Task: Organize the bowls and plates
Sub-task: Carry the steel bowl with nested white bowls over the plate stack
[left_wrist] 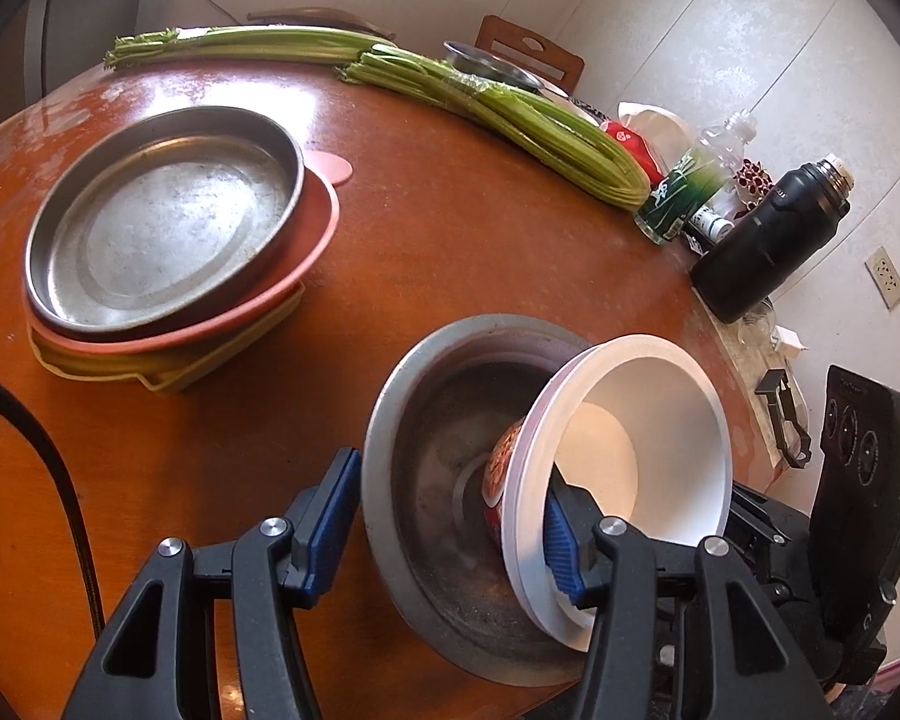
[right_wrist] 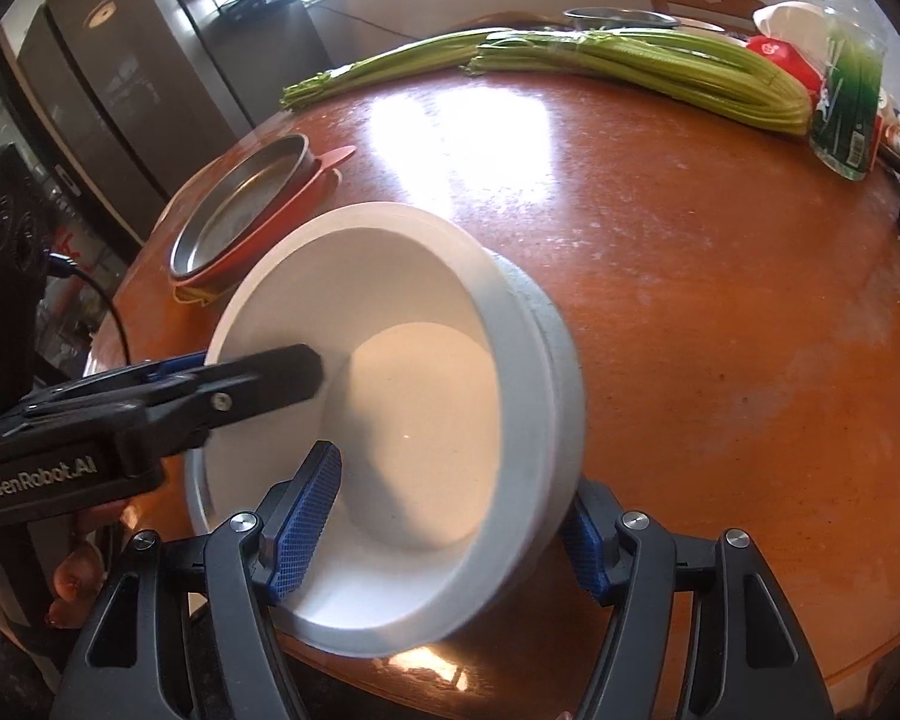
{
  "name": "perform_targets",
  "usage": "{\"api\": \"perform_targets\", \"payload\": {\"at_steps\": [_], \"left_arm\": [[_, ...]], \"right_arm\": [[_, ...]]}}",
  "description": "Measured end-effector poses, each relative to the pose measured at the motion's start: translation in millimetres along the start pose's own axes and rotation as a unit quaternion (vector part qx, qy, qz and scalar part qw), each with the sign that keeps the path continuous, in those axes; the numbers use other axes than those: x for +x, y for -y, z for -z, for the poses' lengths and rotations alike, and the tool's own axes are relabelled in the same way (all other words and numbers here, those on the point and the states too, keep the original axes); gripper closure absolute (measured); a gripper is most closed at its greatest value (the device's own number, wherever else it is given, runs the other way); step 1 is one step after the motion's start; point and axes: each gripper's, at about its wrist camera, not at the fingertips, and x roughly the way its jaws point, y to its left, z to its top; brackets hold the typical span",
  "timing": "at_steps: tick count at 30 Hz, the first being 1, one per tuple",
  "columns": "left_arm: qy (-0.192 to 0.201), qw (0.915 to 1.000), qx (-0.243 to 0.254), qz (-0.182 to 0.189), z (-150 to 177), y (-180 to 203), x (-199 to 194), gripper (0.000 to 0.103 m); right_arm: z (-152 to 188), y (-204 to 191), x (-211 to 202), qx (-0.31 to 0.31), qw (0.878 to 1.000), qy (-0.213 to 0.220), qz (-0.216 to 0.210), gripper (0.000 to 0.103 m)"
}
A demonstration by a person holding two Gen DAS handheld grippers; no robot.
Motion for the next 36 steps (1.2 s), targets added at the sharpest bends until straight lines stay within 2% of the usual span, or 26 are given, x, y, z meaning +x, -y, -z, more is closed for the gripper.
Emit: {"api": "perform_targets", "payload": {"at_steps": [2, 5, 16, 22, 36], "left_arm": [[-0.005, 0.9999, 0.002, 0.010, 0.0, 2.0, 2.6, 0.047], [-0.005, 0.9999, 0.009, 0.002, -0.2, 5.5, 4.1, 0.047], [0.003, 0.9999, 0.004, 0.009, -1.0, 1.1, -4.1, 0.047], [0.032, 0.9994, 0.015, 0.005, -11.9, 1.6, -30.0, 0.046], [0.086, 0.9956, -0.030, -0.021, -45.0, -53.8, -87.4, 0.045]], "right_arm": [[-0.6, -4.2, 0.7, -0.006, 1.000, 0.000, 0.006, 0.032], [-1.9, -5.1, 2.4, -0.004, 1.000, 0.000, 0.007, 0.032], [-15.0, -13.1, 1.4, -0.015, 1.000, 0.009, 0.008, 0.032], [-36.5, -30.4, -9.9, -0.029, 0.999, 0.029, 0.001, 0.032], [-94.4, -97.5, 1.2, -0.094, 0.995, 0.038, -0.023, 0.032]]}}
